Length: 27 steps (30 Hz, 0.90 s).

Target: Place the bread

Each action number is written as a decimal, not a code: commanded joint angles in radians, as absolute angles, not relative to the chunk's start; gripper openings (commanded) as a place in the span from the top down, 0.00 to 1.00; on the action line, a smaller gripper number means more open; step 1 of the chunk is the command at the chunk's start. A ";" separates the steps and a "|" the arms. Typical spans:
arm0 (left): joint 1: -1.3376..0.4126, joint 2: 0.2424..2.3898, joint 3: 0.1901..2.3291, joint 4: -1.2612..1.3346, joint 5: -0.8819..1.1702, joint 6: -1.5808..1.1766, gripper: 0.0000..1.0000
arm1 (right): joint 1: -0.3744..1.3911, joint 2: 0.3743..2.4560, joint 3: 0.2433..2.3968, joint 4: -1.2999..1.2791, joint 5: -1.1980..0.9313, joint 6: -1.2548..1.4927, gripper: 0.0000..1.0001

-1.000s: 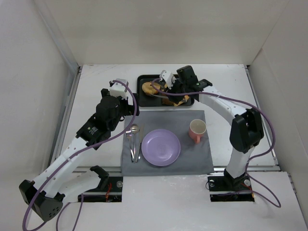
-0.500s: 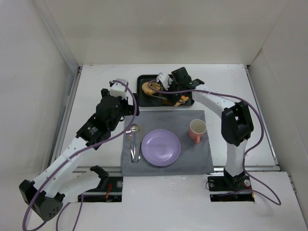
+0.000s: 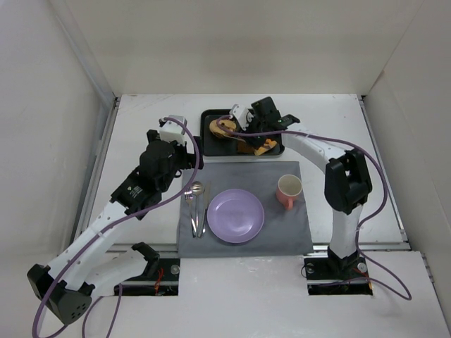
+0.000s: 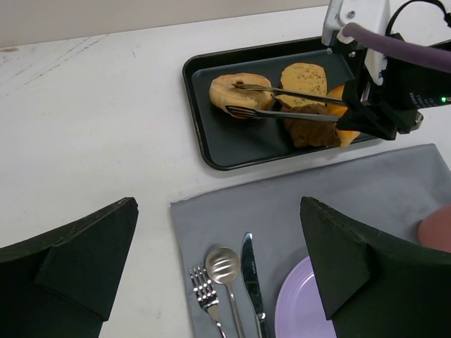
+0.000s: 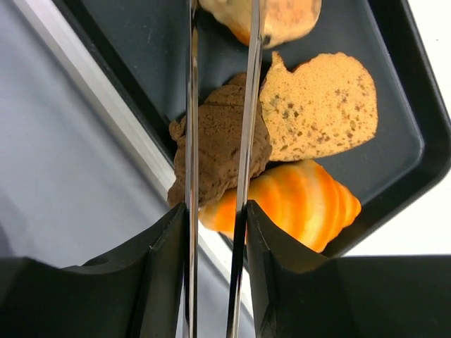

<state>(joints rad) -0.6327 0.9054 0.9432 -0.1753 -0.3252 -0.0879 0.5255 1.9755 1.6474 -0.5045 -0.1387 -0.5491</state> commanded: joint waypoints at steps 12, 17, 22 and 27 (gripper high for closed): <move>-0.629 0.870 0.942 -0.124 -0.368 -0.098 0.00 | 0.537 1.478 1.537 -0.667 -0.342 -0.517 0.75; -0.629 0.879 0.933 -0.124 -0.379 -0.089 0.00 | 0.537 1.309 1.433 -0.804 -0.495 -0.647 0.76; -0.629 0.879 0.933 -0.124 -0.388 -0.089 0.00 | 0.546 1.175 1.313 -0.954 -0.515 -0.820 0.76; -0.629 0.879 0.923 -0.115 -0.397 -0.080 0.00 | 0.546 1.118 1.230 -1.075 -0.554 -0.962 0.77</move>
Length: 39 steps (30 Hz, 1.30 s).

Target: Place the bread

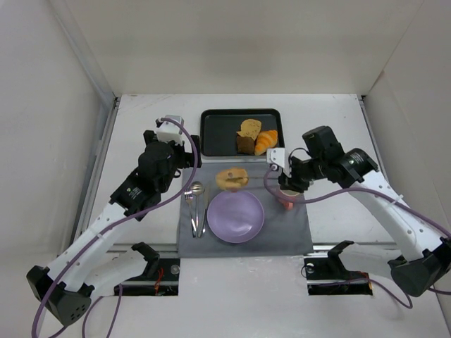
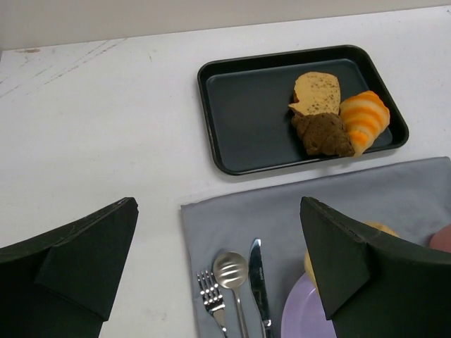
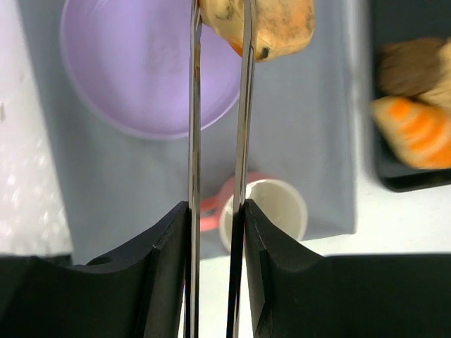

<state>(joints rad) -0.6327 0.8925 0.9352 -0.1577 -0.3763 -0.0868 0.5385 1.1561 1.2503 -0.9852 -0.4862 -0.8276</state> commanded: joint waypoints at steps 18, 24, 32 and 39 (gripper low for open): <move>-0.629 0.879 0.923 -0.115 -0.397 -0.080 0.00 | 0.589 1.198 1.177 -1.197 -0.526 -1.094 0.63; -0.629 0.879 0.923 -0.115 -0.397 -0.080 0.00 | 0.589 1.207 1.177 -1.197 -0.508 -1.094 0.55; -0.629 0.879 0.923 -0.115 -0.397 -0.080 0.00 | 0.598 1.207 1.177 -1.197 -0.499 -1.094 0.40; -0.629 0.879 0.923 -0.115 -0.397 -0.080 0.00 | 0.598 1.175 1.215 -1.206 -0.508 -1.094 0.40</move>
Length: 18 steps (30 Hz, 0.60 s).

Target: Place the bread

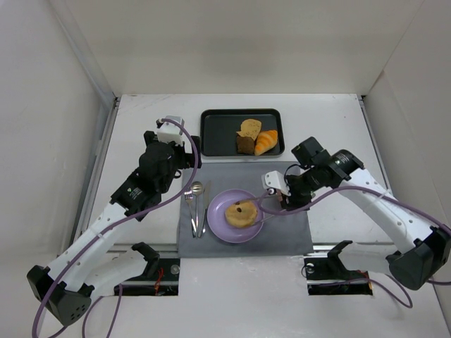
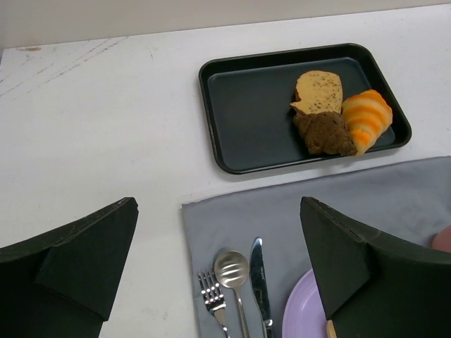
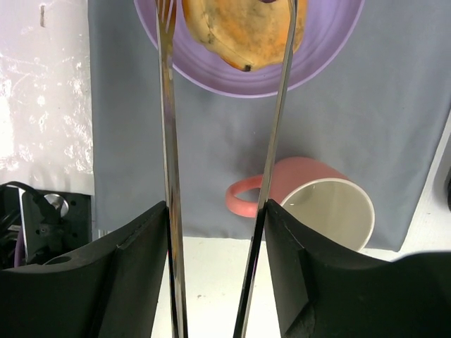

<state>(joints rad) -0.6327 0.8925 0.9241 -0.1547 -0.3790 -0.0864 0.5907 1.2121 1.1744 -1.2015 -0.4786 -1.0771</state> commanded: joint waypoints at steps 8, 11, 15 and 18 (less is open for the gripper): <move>-0.629 0.879 0.923 -0.115 -0.407 -0.080 0.00 | 0.598 1.045 1.353 -1.163 -0.528 -0.962 0.43; -0.629 0.879 0.923 -0.115 -0.407 -0.080 0.00 | 0.598 1.016 1.365 -1.068 -0.470 -0.885 0.44; -0.629 0.870 0.923 -0.115 -0.407 -0.080 0.00 | 0.526 0.982 1.243 -0.821 -0.293 -0.732 0.44; -0.629 0.859 0.923 -0.115 -0.397 -0.080 0.00 | 0.361 1.003 1.141 -0.611 -0.238 -0.663 0.44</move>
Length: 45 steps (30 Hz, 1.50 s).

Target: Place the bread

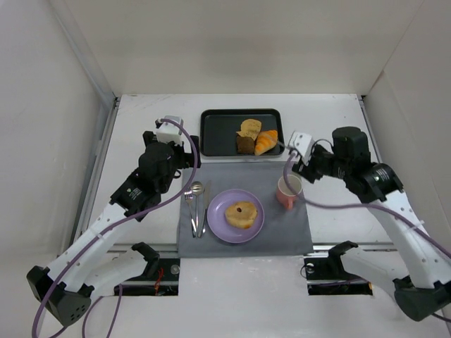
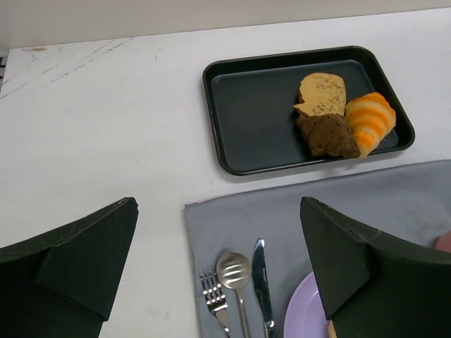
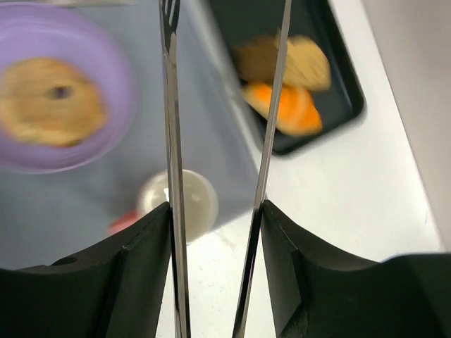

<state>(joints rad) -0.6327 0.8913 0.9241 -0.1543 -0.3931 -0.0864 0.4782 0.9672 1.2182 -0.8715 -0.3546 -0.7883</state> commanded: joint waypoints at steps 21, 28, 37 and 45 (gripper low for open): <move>-0.629 0.870 0.923 -0.106 -0.388 -0.080 0.00 | -0.297 1.578 1.068 -0.258 -0.391 -0.310 0.44; -0.629 0.879 0.923 -0.106 -0.397 -0.089 0.00 | -0.328 1.722 1.161 -0.359 -0.411 -0.354 0.39; -0.629 0.879 0.923 -0.106 -0.397 -0.089 0.00 | -0.347 1.882 1.301 -0.572 -0.433 -0.387 0.25; -0.629 0.870 0.923 -0.106 -0.397 -0.089 0.00 | -0.356 1.748 1.240 -0.529 -0.416 -0.411 0.00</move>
<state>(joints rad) -0.6327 0.8879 0.9241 -0.1486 -0.3923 -0.0868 -0.3470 1.8805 1.2713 -0.5552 -0.4160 -0.3962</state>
